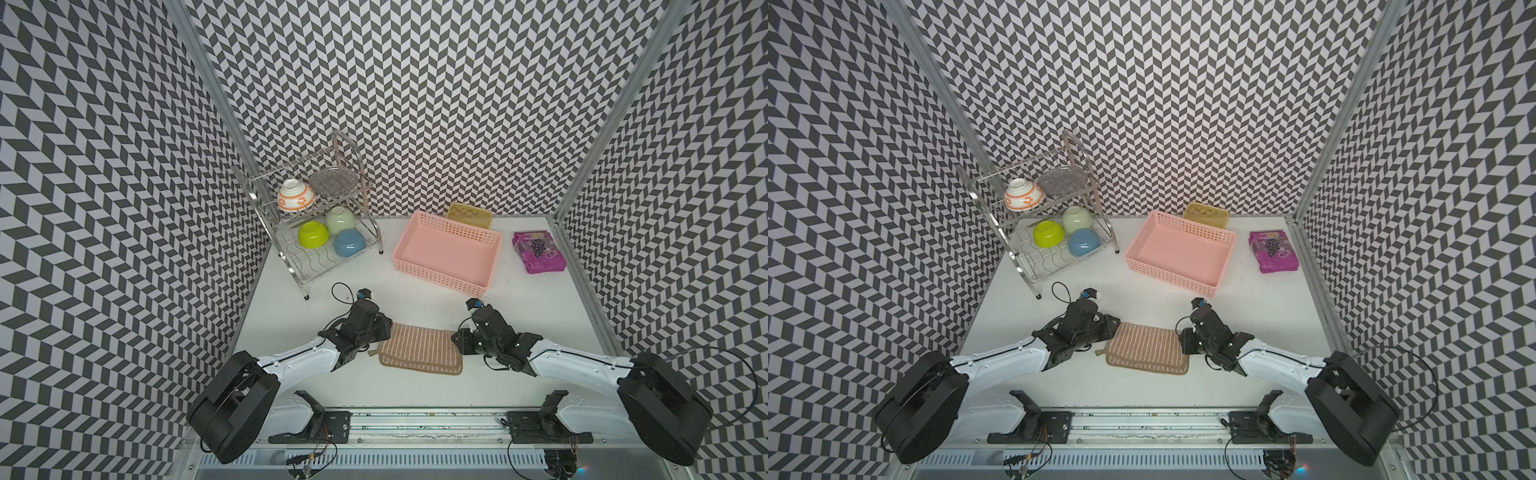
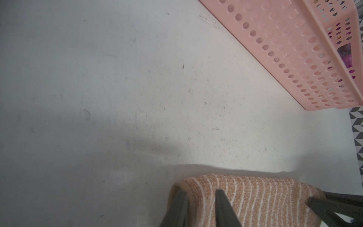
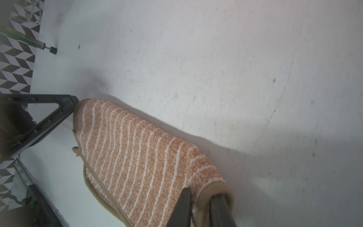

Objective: Fold the square dishcloth
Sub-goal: Smooth out the cleaning item at the center of the board.

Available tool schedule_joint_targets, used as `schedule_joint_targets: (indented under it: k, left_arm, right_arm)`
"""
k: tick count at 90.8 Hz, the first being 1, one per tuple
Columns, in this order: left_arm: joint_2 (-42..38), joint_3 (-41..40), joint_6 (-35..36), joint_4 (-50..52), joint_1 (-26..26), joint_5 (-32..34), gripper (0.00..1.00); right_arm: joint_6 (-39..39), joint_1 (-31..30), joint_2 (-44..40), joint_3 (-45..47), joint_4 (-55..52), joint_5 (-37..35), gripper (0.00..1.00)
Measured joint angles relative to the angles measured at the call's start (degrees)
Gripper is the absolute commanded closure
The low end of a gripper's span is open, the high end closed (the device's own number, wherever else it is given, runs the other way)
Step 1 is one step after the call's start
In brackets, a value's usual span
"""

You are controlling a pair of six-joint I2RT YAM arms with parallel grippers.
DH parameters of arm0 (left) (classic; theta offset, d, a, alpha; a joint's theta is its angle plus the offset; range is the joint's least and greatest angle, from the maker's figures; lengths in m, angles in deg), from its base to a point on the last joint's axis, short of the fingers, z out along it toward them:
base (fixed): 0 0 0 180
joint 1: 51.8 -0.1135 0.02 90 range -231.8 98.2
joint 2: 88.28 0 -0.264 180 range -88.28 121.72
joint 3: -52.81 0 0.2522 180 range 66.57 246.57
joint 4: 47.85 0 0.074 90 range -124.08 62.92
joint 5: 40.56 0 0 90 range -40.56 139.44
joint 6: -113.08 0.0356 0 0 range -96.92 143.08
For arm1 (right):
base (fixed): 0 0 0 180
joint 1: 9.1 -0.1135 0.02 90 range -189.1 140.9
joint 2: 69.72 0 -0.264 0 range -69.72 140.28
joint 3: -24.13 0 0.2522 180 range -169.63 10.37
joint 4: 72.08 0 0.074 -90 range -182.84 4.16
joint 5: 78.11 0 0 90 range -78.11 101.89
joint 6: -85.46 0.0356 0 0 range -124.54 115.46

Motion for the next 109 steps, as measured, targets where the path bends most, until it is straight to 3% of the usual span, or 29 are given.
schedule_joint_targets:
  k: [12,26,35,57,82,109]
  left_arm:
    - [1.4,-0.1,-0.2,-2.6,-3.0,-0.1,0.91]
    - [2.5,-0.1,0.2,-4.9,-5.6,-0.1,0.94]
    - [2.9,0.1,0.8,-5.6,-6.4,-0.1,0.93]
    - [1.0,1.1,0.8,-4.4,-6.8,-0.2,0.62]
    - [-8.3,-2.5,-0.5,-0.3,-3.4,-0.1,0.60]
    - [-11.8,-9.4,-4.3,2.9,2.4,-1.6,0.60]
  right_arm:
    - [-1.6,1.9,4.1,-2.3,2.9,-1.5,0.84]
    - [-3.6,4.2,8.2,-5.0,4.8,-2.6,0.84]
    - [-4.8,5.1,10.4,-7.4,5.4,-3.1,0.77]
    - [-6.1,5.3,11.2,-11.5,4.0,-5.7,0.60]
    - [-4.8,5.3,4.8,-10.7,-2.2,-6.8,0.55]
    - [-1.4,5.3,0.6,-3.2,-3.7,-0.3,0.49]
